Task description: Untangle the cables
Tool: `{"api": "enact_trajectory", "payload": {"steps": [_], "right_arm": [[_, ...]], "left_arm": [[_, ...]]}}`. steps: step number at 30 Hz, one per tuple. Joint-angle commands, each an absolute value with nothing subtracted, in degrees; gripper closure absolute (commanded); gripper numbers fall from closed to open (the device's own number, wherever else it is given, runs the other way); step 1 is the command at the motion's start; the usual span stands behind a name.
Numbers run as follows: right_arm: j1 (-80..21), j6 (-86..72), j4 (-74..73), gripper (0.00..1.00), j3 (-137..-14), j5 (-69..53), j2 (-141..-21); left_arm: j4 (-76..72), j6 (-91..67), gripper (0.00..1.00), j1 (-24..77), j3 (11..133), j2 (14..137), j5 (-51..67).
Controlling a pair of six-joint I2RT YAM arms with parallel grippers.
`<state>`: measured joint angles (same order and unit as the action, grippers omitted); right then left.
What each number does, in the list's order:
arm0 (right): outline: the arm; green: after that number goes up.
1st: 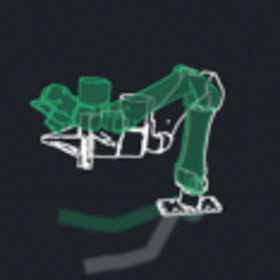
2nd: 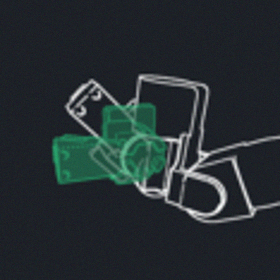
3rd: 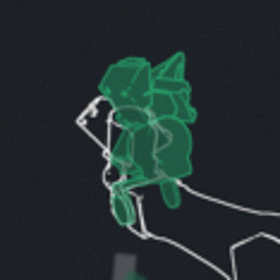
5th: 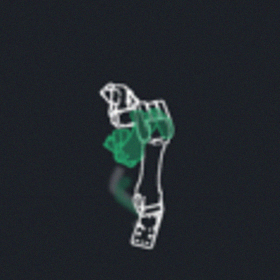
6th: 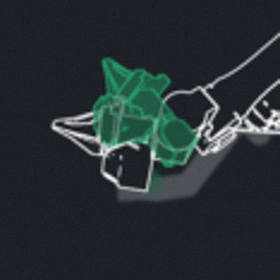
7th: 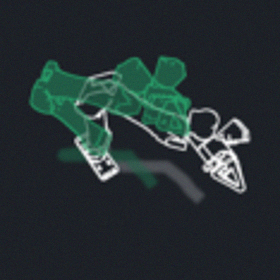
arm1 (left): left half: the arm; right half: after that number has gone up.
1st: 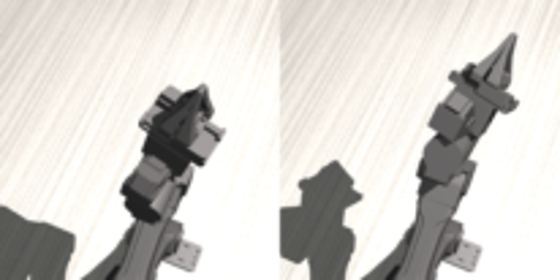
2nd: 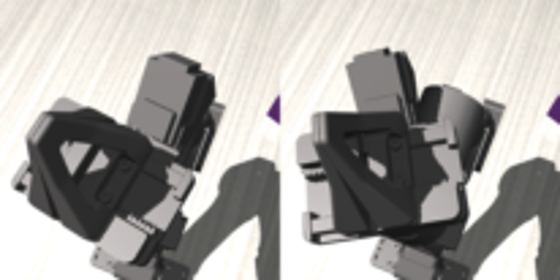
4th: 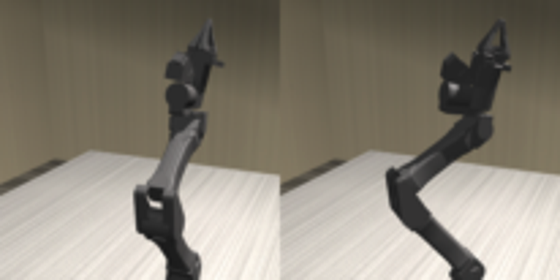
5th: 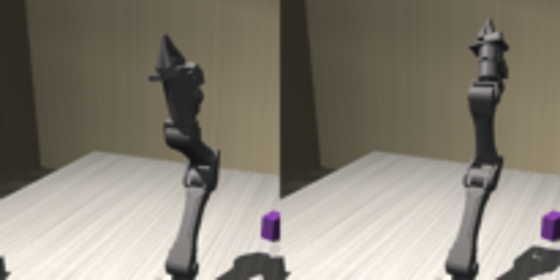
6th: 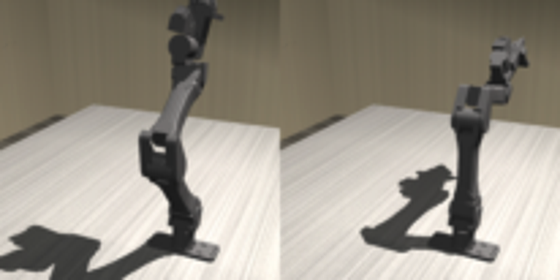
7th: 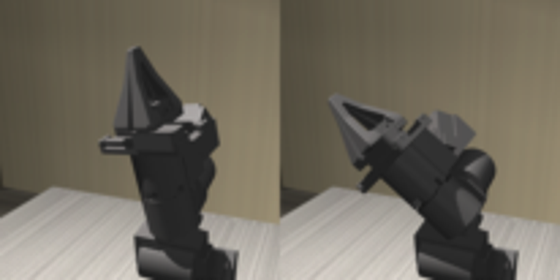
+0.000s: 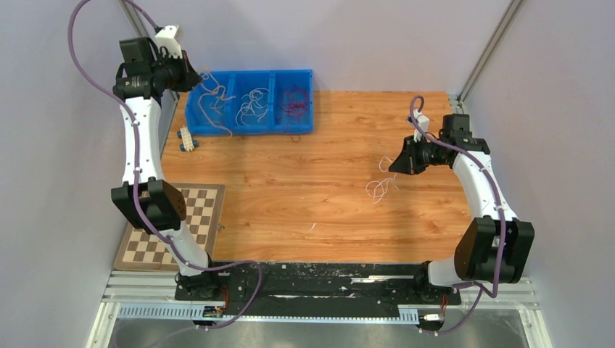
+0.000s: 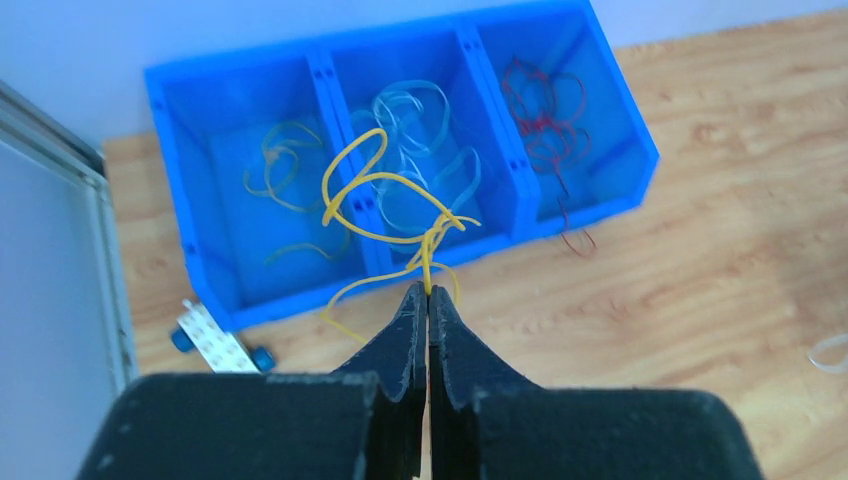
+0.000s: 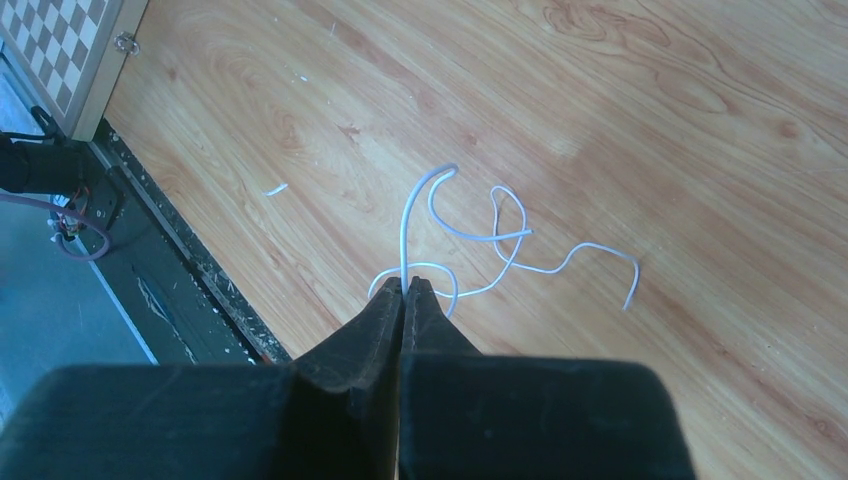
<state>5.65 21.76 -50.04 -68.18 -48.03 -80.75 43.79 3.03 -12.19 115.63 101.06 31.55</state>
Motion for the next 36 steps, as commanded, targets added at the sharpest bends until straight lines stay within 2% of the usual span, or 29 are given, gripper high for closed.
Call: {"api": "enact_trajectory", "payload": {"steps": [1,7,9,11,12,13,14,16,18,23,27,30,33,36], "right_arm": [[5.5,21.0,-48.3,1.0,-67.8,-47.9,-82.1],[5.6,21.8,-49.5,1.0,-68.3,-46.8,-84.2],[5.6,22.1,-50.0,1.0,-69.2,-46.8,-85.3],[5.6,22.3,-50.3,1.0,-70.2,-46.8,-86.2],[5.6,22.2,-50.4,1.0,-70.7,-46.8,-86.8],[5.6,22.3,-50.5,1.0,-71.2,-47.0,-87.3],[5.6,22.3,-50.6,1.0,-71.9,-47.2,-87.5],[5.5,22.1,-50.6,1.0,-72.7,-48.1,-87.9],[5.0,21.7,-50.5,1.0,-73.5,-49.8,-88.3],[-3.6,20.0,-48.7,1.0,-77.9,-55.9,-89.7],[-14.9,17.7,-48.5,1.0,-90.3,-58.4,-95.1],[-18.9,14.2,-48.0,1.0,-98.8,-61.6,-98.3],[-19.0,12.9,-47.0,1.0,-97.2,-61.8,-100.0],[-19.0,14.2,-44.9,1.0,-89.8,-59.2,-99.4]], "left_arm": [[38.6,0.9,1.0,-12.9,124.7,105.6,29.2],[27.4,1.7,0.97,-12.8,129.7,113.1,22.4],[23.1,1.9,0.92,-12.9,130.5,115.5,21.2],[20.5,2.6,0.81,-12.9,131.5,118.0,22.2],[20.3,2.9,0.64,-12.9,132.0,118.9,23.6],[21.0,3.3,0.56,-12.9,133.5,120.4,24.4],[23.1,3.3,0.42,-12.9,134.4,121.0,25.8],[25.7,2.2,0.31,-13.1,135.1,121.1,28.5],[25.7,0.7,0.25,-13.5,131.5,118.4,31.6],[21.5,-2.5,0.22,-13.6,114.2,105.4,40.0],[20.6,-5.1,0.21,-13.6,104.3,97.6,44.1],[22.7,-4.0,0.2,-13.6,99.7,92.4,46.5],[28.0,-0.9,0.19,-13.5,97.3,88.7,48.2],[31.5,4.2,0.19,-13.1,93.1,84.2,49.2]]}}
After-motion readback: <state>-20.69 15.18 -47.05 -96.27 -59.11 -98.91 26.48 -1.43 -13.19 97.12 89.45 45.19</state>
